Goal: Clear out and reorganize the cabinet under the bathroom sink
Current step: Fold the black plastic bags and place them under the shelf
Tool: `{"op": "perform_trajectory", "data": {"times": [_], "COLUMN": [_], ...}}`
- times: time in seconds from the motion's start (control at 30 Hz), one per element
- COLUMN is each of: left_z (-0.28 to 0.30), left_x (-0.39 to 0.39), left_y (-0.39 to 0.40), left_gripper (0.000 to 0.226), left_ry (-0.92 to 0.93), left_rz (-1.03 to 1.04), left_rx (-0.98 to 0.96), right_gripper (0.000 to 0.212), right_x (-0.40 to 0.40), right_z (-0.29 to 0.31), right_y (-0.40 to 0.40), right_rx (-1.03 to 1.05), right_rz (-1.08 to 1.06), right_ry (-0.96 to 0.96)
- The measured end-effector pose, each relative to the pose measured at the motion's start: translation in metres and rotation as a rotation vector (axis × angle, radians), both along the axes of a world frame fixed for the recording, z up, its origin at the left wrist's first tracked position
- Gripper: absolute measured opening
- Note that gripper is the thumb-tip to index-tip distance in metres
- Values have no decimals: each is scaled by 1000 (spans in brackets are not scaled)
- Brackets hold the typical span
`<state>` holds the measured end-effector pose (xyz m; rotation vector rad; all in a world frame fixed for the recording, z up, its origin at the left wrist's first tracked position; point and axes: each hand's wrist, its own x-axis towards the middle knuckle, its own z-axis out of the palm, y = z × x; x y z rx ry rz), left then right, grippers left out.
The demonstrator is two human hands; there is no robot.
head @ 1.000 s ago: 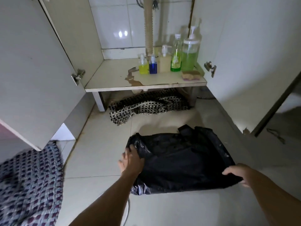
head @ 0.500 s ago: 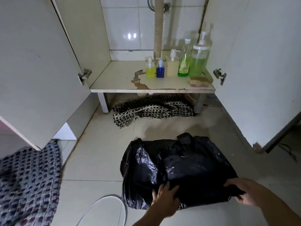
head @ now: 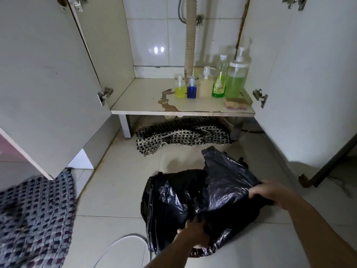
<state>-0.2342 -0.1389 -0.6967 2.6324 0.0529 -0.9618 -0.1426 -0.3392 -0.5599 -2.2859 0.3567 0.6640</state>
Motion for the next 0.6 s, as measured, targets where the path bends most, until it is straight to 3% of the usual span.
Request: {"op": "perform_trajectory", "data": {"times": [0.07, 0.17, 0.27, 0.37, 0.43, 0.5, 0.53, 0.6], "left_z": [-5, 7, 28, 37, 41, 42, 45, 41], "left_x": [2, 4, 0, -6, -11, -18, -22, -26], "left_y": [9, 21, 48, 94, 124, 142, 145, 149], "left_gripper": [58, 44, 32, 40, 54, 48, 40, 49], "left_ry": [20, -50, -323, -531, -390, -206, -103, -21], "left_rz": [-41, 119, 428, 846, 1145, 1413, 1486, 1500], "left_rx": [-36, -252, -350, -221, -263, -617, -808, -978], "right_gripper": [43, 27, 17, 15, 16, 9, 13, 28], "right_x": [-1, -8, -15, -28, -42, -63, -75, -101], "right_z": [13, 32, 41, 37, 27, 11, 0, -29], "right_y": [16, 50, 89, 132, 160, 185, 196, 215], "right_rx": [-57, -150, -196, -270, -254, -277, -298, -357], "right_rz": [81, 237, 384, 517, 593, 669, 710, 851], "right_ry": [-11, -53, -142, -252, -281, -331, -364, -392]}}
